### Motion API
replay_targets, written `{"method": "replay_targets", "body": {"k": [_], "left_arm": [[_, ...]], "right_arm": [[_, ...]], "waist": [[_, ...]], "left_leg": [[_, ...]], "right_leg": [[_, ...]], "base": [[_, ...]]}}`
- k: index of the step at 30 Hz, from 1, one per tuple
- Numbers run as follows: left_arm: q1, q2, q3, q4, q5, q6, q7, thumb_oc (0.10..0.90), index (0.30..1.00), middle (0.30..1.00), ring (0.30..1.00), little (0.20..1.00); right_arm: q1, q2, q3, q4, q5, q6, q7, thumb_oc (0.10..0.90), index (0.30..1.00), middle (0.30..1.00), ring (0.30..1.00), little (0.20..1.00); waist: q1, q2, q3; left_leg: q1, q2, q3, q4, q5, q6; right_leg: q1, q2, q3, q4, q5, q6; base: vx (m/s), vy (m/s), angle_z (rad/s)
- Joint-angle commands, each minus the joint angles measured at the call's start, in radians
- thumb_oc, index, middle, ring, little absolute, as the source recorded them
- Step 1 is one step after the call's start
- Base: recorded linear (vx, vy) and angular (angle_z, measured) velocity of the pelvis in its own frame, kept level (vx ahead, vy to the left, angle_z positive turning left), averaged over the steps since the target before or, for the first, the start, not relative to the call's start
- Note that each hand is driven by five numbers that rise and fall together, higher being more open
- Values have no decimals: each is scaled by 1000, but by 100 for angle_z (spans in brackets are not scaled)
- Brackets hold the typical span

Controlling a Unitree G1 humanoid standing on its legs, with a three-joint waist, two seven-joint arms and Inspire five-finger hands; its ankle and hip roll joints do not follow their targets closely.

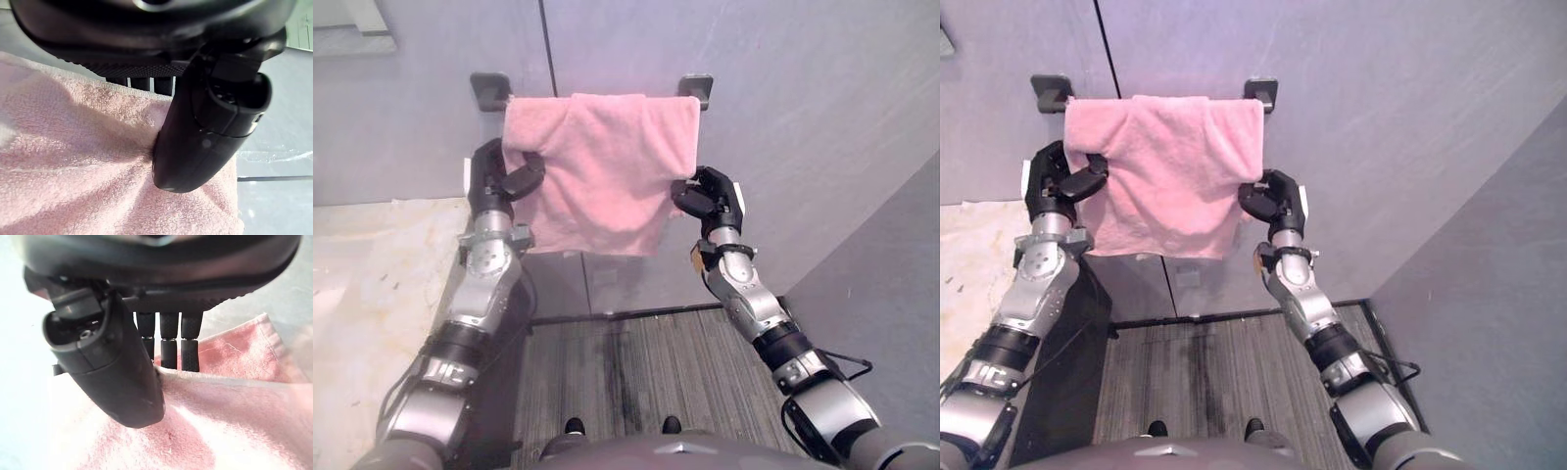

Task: Organize the bathroom.

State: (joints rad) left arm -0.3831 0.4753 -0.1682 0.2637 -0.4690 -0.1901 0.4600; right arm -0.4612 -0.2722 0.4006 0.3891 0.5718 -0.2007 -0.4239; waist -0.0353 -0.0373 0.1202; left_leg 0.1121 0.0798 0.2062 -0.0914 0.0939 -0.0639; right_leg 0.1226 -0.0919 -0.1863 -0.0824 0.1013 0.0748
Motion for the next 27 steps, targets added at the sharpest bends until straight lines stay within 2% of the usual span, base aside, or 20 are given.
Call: {"method": "replay_targets", "body": {"k": [1, 2, 9, 16, 17, 18, 19, 27], "left_arm": [[-105, 5, 15, -31, 70, -139, 80, 400, 300, 300, 300, 300], [-107, -7, 10, -37, 82, -137, 113, 400, 300, 300, 300, 300], [-107, -41, -14, -32, 108, -125, 174, 400, 300, 300, 300, 300], [-104, -63, -28, -26, 95, -116, 196, 400, 300, 300, 300, 300], [-106, -64, -29, -22, 95, -113, 196, 400, 300, 300, 300, 300], [-106, -65, -30, -20, 93, -112, 197, 474, 411, 411, 411, 411], [-105, -69, -34, -14, 89, -104, 196, 800, 900, 900, 900, 900], [-46, -93, -43, -15, 57, -46, 185, 800, 900, 900, 900, 900]], "right_arm": [[-90, -5, -77, -55, 28, -92, -56, 400, 300, 300, 300, 300], [-91, 6, -82, -56, 38, -101, -99, 400, 300, 300, 300, 300], [-98, 46, -98, -54, 47, -105, -193, 400, 300, 300, 300, 300], [-97, 59, -101, -52, 56, -113, -202, 400, 300, 300, 300, 300], [-100, 59, -99, -50, 69, -115, -184, 422, 333, 333, 333, 333], [-100, 58, -97, -48, 63, -112, -177, 508, 462, 462, 462, 462], [-104, 57, -90, -44, 46, -107, -173, 800, 900, 900, 900, 900], [-36, 26, -85, -84, -47, -115, -136, 800, 900, 900, 900, 900]], "waist": [[10, 44, -67], [9, 43, -66], [8, 43, -63], [8, 42, -63], [8, 42, -63], [9, 42, -63], [9, 41, -63], [4, 37, -60]], "left_leg": [[20, -78, -28, 4, -123, 64], [20, -79, -28, 4, -123, 65], [21, -79, -25, 4, -125, 68], [21, -80, -27, 4, -125, 70], [21, -80, -26, 4, -125, 69], [20, -80, -26, 4, -125, 69], [20, -80, -26, 4, -125, 69], [16, -76, -25, 4, -123, 68]], "right_leg": [[-25, 11, -19, 113, -152, 37], [-26, 11, -16, 114, -151, 36], [-26, 12, -13, 112, -149, 35], [-28, 13, -12, 113, -148, 34], [-27, 13, -13, 112, -148, 34], [-27, 13, -14, 112, -148, 34], [-28, 13, -14, 112, -148, 33], [-30, 19, -11, 108, -148, 34]], "base": [[0, 0, 0], [0, 0, 0], [0, 0, 0], [0, 0, 0], [0, 0, 0], [0, 0, 0], [0, 0, 0], [-56, -26, 0]]}}
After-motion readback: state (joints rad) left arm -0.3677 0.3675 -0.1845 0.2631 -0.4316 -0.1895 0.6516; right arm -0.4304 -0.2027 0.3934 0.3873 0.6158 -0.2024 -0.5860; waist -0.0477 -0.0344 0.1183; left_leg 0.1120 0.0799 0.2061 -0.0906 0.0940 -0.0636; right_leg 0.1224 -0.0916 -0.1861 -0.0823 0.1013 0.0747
